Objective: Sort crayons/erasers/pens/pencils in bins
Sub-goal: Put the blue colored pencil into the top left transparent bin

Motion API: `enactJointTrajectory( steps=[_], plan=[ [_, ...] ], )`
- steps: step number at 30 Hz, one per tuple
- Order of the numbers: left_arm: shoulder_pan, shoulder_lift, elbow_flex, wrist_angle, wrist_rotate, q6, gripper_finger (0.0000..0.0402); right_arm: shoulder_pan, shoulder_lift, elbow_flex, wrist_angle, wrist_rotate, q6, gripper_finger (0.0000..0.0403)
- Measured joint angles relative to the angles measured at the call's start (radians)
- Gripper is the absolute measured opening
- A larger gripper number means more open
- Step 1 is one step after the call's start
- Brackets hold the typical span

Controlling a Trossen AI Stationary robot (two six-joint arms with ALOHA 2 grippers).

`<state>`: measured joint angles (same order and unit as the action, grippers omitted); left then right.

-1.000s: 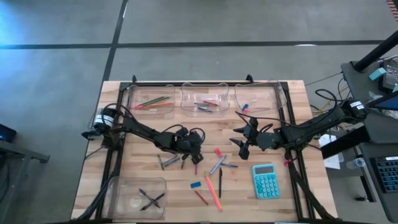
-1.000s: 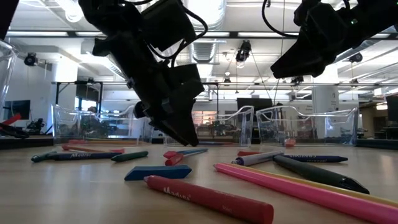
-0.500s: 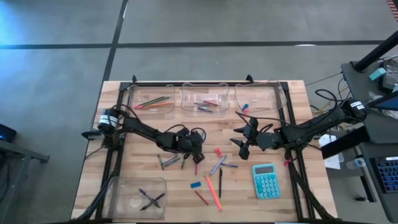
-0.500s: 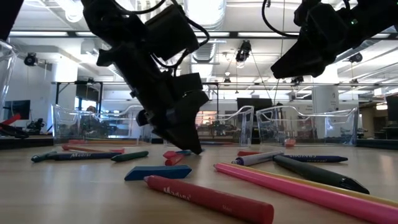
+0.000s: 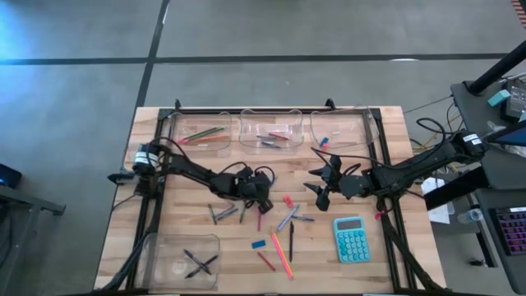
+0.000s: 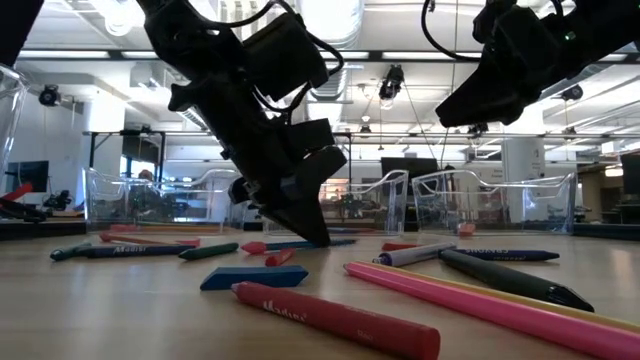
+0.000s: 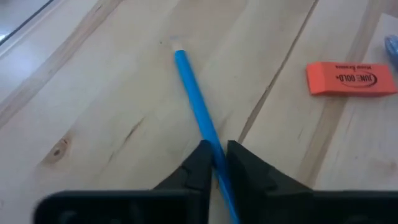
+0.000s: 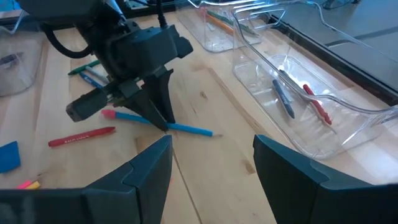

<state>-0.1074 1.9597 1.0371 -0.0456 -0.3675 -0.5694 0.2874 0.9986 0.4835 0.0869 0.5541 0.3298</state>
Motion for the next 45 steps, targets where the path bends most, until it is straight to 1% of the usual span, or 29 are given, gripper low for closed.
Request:
enactJointTrajectory(
  steps=[2, 7, 10, 15, 18, 24, 26, 27, 31, 35, 37, 40, 45],
  plan=[
    [0.005, -0.01, 0.001, 0.002, 0.0, 0.001, 0.001, 0.0, 0.0, 0.0, 0.0, 0.0, 0.0, 0.0215],
    [0.01, -0.046, 0.013, -0.026, 0.002, 0.062, 0.001, 0.0, 0.0, 0.0, 0.0, 0.0, 0.0, 0.0215],
    [0.012, -0.093, 0.015, -0.041, 0.004, 0.108, 0.0004, 0.0, 0.0, 0.0, 0.0, 0.0, 0.0, 0.0215],
    [0.017, -0.218, 0.019, -0.052, -0.001, 0.161, 0.0001, 0.0, 0.0, 0.0, 0.0, 0.0, 0.0, 0.0215],
    [0.018, -0.294, 0.021, -0.114, -0.016, 0.195, 0.0002, 0.0, 0.0, 0.0, 0.0, 0.0, 0.0, 0.0215],
    [0.017, -0.474, 0.021, -0.307, -0.134, 0.213, 0.0001, 0.0, 0.0, -0.002, -0.001, 0.001, -0.001, 0.0215],
    [0.017, -0.519, 0.018, -0.324, -0.136, 0.212, 0.0001, 0.0, 0.0, -0.002, -0.001, 0.007, -0.001, 0.0215],
    [0.017, -0.539, 0.012, -0.338, -0.121, 0.211, 0.0001, 0.0, 0.0, -0.002, 0.0, 0.007, -0.001, 0.0215],
    [0.016, -0.54, -0.023, -0.331, -0.006, 0.209, 0.0001, 0.0, 0.0, -0.002, 0.001, 0.008, -0.001, 0.0215],
    [0.016, -0.475, -0.062, -0.357, 0.016, 0.21, 0.0001, 0.0, 0.0, -0.002, 0.001, 0.009, 0.0, 0.0215],
    [0.024, -0.434, -0.08, -0.357, 0.02, 0.21, 0.0011, 0.0, 0.0, -0.002, 0.0, 0.014, 0.0, 0.0215],
    [0.047, -0.372, -0.099, -0.368, 0.038, 0.209, 0.0044, 0.0, 0.0, -0.003, 0.001, 0.016, 0.0, 0.0215],
    [0.093, -0.285, -0.096, -0.358, 0.056, 0.209, 0.012, 0.0, 0.0, -0.004, 0.001, 0.016, 0.0, 0.0215]
  ],
)
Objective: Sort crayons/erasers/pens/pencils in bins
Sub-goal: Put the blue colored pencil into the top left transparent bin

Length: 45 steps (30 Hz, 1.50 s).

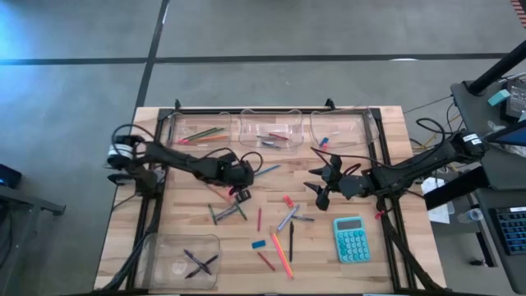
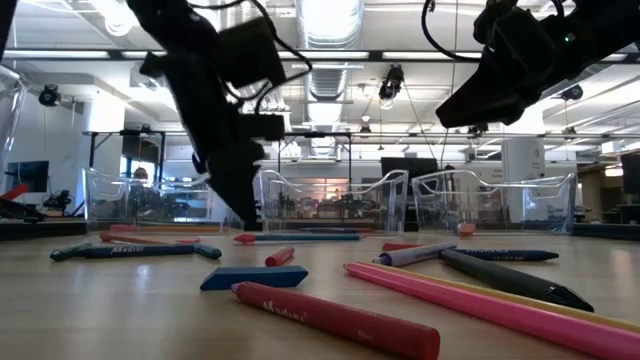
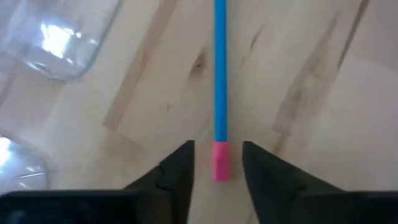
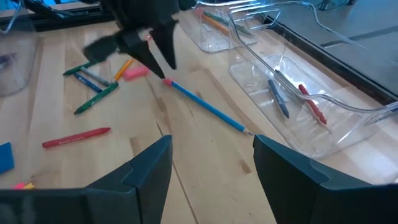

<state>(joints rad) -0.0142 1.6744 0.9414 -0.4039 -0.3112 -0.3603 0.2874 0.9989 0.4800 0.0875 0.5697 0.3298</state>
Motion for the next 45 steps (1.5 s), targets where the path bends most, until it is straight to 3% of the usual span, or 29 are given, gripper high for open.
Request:
enactJointTrajectory(
  steps=[5, 11, 15, 21, 27, 31, 38, 45],
  plan=[
    [0.015, 0.071, 0.014, 0.008, 0.066, -0.001, 0.0178, 0.0, 0.0, -0.001, 0.0, 0.002, 0.0, 0.0215],
    [0.027, 0.12, 0.016, 0.01, 0.071, 0.001, 0.0189, 0.0, 0.0, -0.001, 0.0, 0.002, 0.0, 0.0215],
    [0.027, 0.125, 0.015, 0.011, 0.082, 0.01, 0.015, 0.0, 0.0, -0.001, 0.0, 0.002, 0.001, 0.0215],
    [0.027, 0.121, 0.016, 0.01, 0.137, 0.054, 0.0025, 0.0, 0.0, -0.001, 0.0, 0.002, 0.003, 0.0215],
    [0.028, 0.1, 0.043, -0.014, 0.149, 0.089, 0.0014, 0.0, 0.0, -0.001, 0.0, 0.002, 0.003, 0.0215],
    [0.028, 0.031, 0.06, -0.089, 0.133, 0.105, 0.0008, 0.0, 0.0, -0.001, 0.0, 0.002, 0.003, 0.0215],
    [0.027, -0.221, 0.083, -0.244, 0.008, 0.114, 0.0006, 0.0, 0.0, -0.003, -0.001, 0.001, 0.002, 0.0215],
    [0.045, -0.486, 0.077, -0.565, -0.257, 0.067, 0.0005, 0.0, 0.0, -0.003, -0.001, 0.0, 0.003, 0.0215]
  ],
)
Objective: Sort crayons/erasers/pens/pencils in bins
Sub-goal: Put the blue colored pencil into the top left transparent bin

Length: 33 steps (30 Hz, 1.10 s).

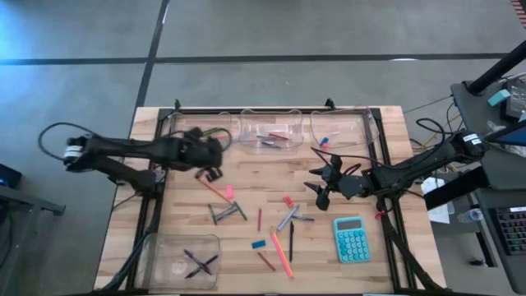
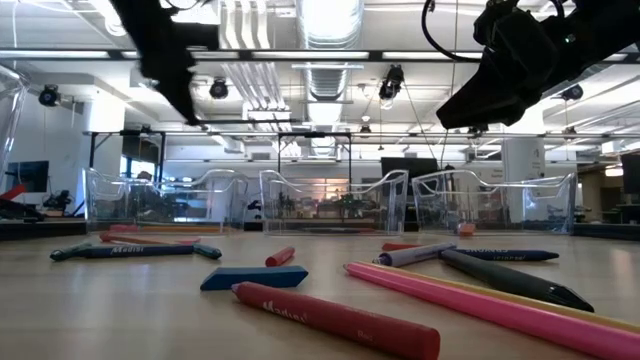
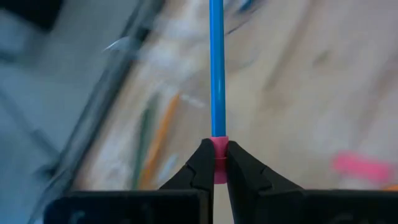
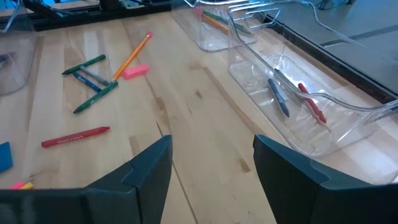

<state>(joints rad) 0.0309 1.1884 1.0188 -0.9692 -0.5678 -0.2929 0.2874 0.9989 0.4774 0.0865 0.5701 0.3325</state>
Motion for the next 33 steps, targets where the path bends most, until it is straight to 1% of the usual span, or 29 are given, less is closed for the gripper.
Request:
enactJointTrajectory(
  steps=[4, 8, 12, 17, 22, 25, 31, 33],
  plan=[
    [0.043, -0.103, -0.018, -0.192, -0.051, -0.06, 0.0005, 0.0, 0.0, 0.0, 0.0, 0.0, 0.0, 0.0215],
    [0.083, -0.155, -0.049, -0.275, -0.102, -0.063, 0.0004, 0.0, 0.0, 0.0, 0.001, 0.006, 0.0, 0.0215],
    [0.138, -0.163, -0.104, -0.277, -0.108, 0.017, 0.0005, 0.0, 0.0, 0.0, 0.003, 0.007, 0.0, 0.0215],
    [0.213, -0.123, -0.178, -0.261, -0.123, 0.11, 0.001, 0.0, 0.0, 0.0, 0.002, 0.007, 0.0, 0.0215],
    [0.263, -0.082, -0.224, -0.209, -0.126, 0.124, 0.0015, 0.0, 0.0, 0.0, 0.001, 0.008, 0.0, 0.0215],
    [0.271, -0.069, -0.235, -0.19, -0.127, 0.123, 0.0044, 0.0, 0.0, 0.0, 0.001, 0.008, 0.0, 0.0215],
    [0.271, -0.064, -0.229, -0.18, -0.169, 0.115, 0.0147, 0.0, 0.0, 0.0, 0.001, 0.008, 0.0, 0.0215],
    [0.271, -0.071, -0.214, -0.18, -0.176, 0.083, 0.0176, 0.0, 0.0, 0.0, 0.001, 0.008, -0.002, 0.0215]
  ],
)
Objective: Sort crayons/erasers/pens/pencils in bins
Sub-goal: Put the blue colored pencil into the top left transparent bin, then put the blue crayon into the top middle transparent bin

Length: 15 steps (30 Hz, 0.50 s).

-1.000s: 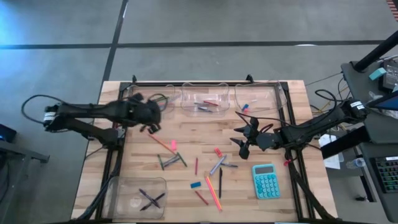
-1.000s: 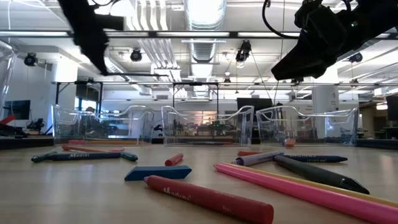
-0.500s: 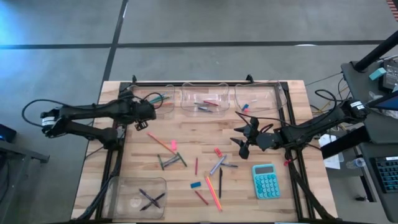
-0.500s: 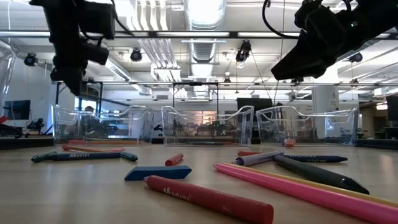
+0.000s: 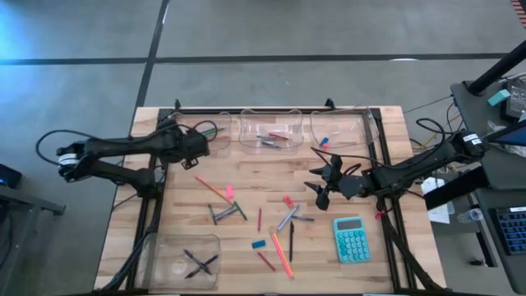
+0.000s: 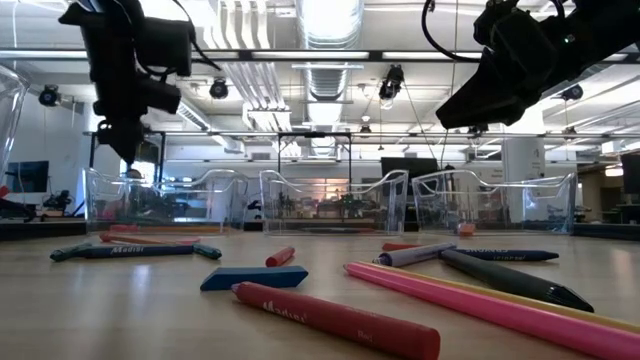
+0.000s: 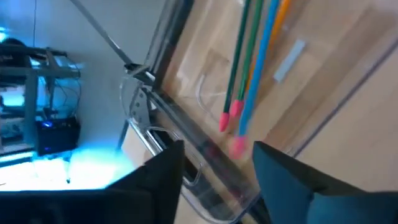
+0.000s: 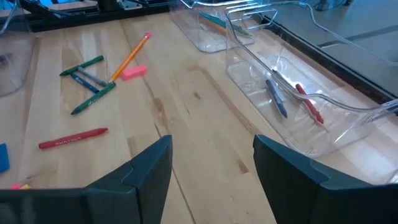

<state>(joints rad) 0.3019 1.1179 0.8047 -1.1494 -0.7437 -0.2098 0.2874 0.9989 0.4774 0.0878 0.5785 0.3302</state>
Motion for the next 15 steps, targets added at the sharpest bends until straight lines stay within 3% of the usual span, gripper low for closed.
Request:
enactJointTrajectory(
  steps=[3, 6, 15],
  plan=[
    [-0.003, -0.018, 0.024, 0.035, -0.002, -0.081, 0.0204, 0.0, 0.0, 0.0, 0.0, 0.0, 0.0, 0.0215],
    [-0.04, -0.066, 0.018, 0.182, 0.042, -0.098, 0.021, 0.0, 0.0, 0.0, 0.0, 0.0, 0.011, 0.0215],
    [-0.271, -0.183, -0.194, 1.164, 0.376, 0.076, 0.0193, 0.0, 0.0, 0.0, -0.001, 0.0, 0.008, 0.0215]
  ],
)
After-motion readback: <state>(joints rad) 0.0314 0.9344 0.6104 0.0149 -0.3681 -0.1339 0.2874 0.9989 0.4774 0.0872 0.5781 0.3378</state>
